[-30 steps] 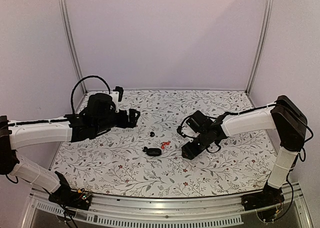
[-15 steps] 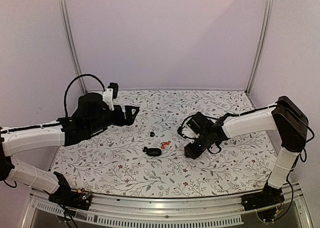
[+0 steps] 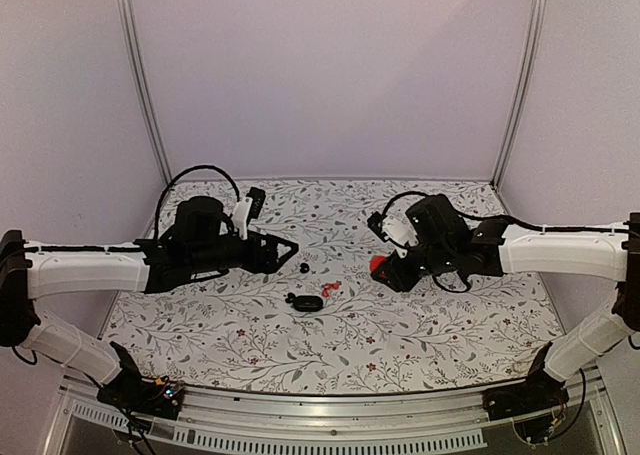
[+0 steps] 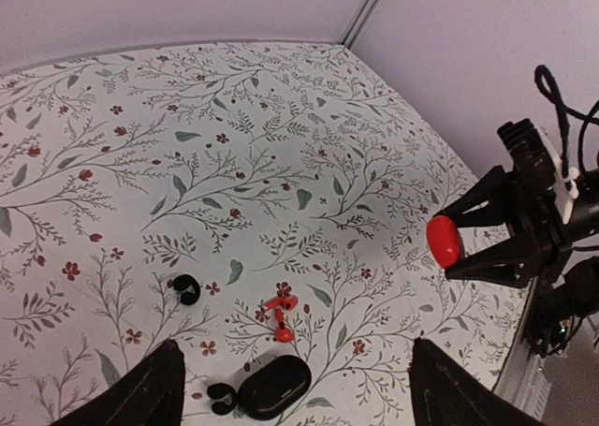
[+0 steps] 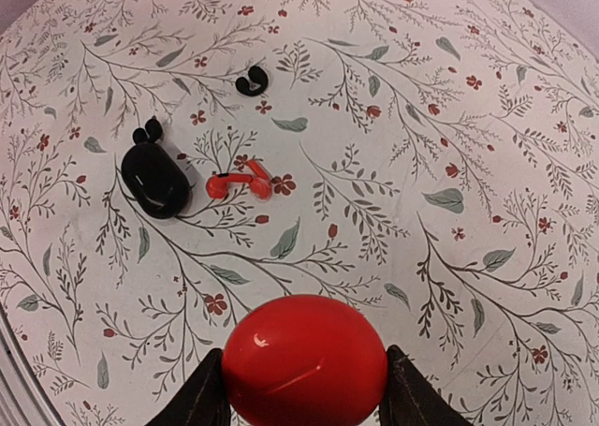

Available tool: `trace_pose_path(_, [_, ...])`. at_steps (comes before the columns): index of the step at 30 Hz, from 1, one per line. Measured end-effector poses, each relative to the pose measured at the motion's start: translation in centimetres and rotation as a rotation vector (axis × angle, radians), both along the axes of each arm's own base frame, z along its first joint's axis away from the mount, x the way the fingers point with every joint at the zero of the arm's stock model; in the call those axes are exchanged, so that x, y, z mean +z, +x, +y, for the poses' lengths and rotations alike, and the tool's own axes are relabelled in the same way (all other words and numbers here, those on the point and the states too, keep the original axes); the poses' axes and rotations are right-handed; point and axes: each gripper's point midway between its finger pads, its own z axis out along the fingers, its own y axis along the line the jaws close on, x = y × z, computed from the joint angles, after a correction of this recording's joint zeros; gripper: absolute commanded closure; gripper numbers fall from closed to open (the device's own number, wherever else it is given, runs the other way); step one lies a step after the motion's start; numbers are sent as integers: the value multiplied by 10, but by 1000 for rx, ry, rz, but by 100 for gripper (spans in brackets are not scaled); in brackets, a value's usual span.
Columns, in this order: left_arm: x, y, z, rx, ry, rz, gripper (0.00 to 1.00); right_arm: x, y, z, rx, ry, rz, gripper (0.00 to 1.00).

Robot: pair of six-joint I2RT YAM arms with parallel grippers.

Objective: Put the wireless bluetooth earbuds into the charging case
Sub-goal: Pass from the right arm to the left

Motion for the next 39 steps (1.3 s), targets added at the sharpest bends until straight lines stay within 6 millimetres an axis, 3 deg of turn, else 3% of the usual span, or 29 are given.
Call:
trace_pose_path(4, [2,-4,-18,-70,-35,46,21,38,0,0,17,70,-85,59])
trace_pose_path(12, [45,-7,-45,-162,-144,42,25,84,-5,-13,11,145,-205,60])
trace_pose_path(18, [44,-12,-81,-235,-146,73,32,115,-12,-18,32,214,-273,61])
trace_pose_path(24, [43,-19,-109,-288,-153,99,35,127,-23,-17,89,266,-306,61])
trace_pose_path(33, [40,-35,-130,-367,-194,164,37,125,-33,-15,148,283,-318,63])
trace_pose_path(39, [63,-50,-147,-441,-250,169,34,127,-35,-12,164,286,-328,63])
